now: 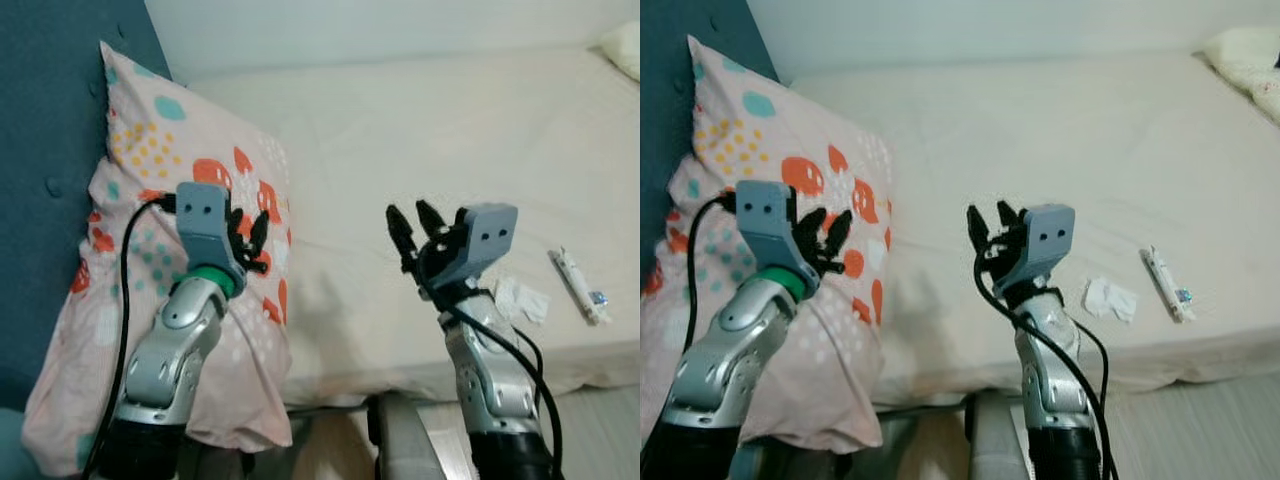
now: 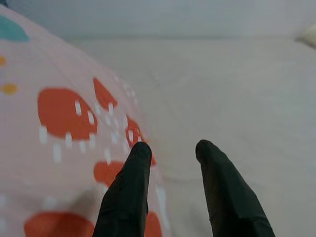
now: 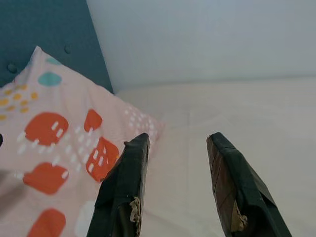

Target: Clean up the room

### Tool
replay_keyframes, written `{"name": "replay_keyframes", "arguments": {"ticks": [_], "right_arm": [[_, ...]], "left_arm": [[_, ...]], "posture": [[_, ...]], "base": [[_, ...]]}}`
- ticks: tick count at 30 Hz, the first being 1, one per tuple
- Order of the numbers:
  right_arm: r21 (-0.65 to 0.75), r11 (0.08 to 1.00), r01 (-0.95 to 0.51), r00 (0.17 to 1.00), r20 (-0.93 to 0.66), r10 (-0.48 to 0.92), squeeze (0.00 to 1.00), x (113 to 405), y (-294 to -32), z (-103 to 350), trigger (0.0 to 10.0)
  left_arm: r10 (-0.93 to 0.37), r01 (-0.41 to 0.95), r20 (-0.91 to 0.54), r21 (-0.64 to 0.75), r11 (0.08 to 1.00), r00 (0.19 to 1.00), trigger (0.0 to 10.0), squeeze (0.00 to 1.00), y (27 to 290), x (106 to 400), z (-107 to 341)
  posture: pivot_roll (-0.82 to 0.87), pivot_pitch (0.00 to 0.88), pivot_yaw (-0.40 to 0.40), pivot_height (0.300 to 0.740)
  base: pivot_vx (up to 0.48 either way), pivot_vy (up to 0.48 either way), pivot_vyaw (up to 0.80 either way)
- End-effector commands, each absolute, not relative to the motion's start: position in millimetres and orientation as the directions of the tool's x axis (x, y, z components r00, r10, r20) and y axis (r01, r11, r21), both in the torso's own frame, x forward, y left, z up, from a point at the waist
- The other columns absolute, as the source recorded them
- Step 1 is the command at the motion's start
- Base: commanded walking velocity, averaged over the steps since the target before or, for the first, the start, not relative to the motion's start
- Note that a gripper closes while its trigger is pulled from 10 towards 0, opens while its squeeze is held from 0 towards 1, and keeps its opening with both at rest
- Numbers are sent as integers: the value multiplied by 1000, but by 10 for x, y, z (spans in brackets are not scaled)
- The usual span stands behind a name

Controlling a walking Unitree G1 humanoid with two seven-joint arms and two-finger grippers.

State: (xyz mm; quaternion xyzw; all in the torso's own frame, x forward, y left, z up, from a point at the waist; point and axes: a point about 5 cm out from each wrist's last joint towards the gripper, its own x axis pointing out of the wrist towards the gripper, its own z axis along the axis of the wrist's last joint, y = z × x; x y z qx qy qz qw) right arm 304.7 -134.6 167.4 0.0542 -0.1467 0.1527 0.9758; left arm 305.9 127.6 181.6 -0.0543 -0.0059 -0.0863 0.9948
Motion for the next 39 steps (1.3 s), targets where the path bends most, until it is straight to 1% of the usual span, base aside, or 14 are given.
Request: {"name": "replay_keyframes", "arguments": {"ticks": [1,4,7,12,18,35,39], "right_arm": [[60,948,-314,912,298,283,0,3045,-1328,1650,10000],[58,948,-312,912,299,281,0,3051,-1334,1650,10000],[57,949,-310,912,299,280,0,3060,-1341,1649,10000],[55,950,-307,912,301,278,0,3066,-1348,1653,10000],[35,958,-286,918,297,263,0,3069,-1361,1640,10000],[40,951,-308,913,295,283,0,3063,-1299,1615,10000],[42,949,-312,912,294,287,0,3058,-1286,1609,10000]], "left_arm": [[-176,174,-1,-116,978,984,10000,0,1264,3053,1782],[-180,180,8,-99,979,984,10000,0,1240,3054,1778],[-178,180,40,-40,983,983,10000,0,1222,3069,1792],[-179,179,54,1,984,982,10000,0,1199,3077,1783],[-184,184,60,4,983,981,10000,0,1182,3072,1783],[-188,187,75,20,982,979,10000,0,1177,3078,1778],[-219,218,72,13,976,973,10000,0,1161,3061,1768]], "posture": [[-102,37,77,668],[-104,35,77,678],[-106,31,76,693],[-109,22,74,712],[-111,19,75,712],[-110,21,80,712],[-110,23,81,712]], "base": [[0,0,0],[0,0,0],[0,0,0],[0,0,0],[0,0,0],[0,0,0],[0,0,0]]}}
